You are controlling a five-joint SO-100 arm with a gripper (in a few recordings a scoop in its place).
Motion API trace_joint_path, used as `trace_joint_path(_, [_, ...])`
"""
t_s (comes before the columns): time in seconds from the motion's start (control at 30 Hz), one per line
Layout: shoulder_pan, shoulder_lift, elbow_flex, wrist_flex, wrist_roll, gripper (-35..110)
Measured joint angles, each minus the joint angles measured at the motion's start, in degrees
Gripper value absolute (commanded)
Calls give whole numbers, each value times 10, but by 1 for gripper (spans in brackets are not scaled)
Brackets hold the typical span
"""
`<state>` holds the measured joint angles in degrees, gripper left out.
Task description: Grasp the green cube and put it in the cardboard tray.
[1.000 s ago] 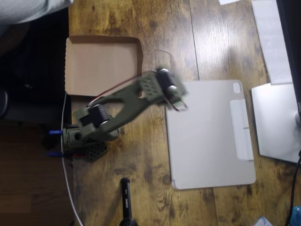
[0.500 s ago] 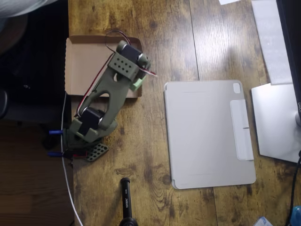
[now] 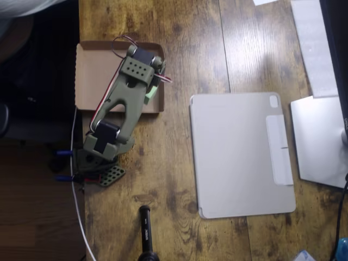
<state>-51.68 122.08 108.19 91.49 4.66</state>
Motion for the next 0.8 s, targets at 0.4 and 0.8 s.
trace_joint_path(0.4, [2, -11, 26, -23, -2, 21])
trace_joint_path(0.8, [37, -6, 39, -25, -14, 22])
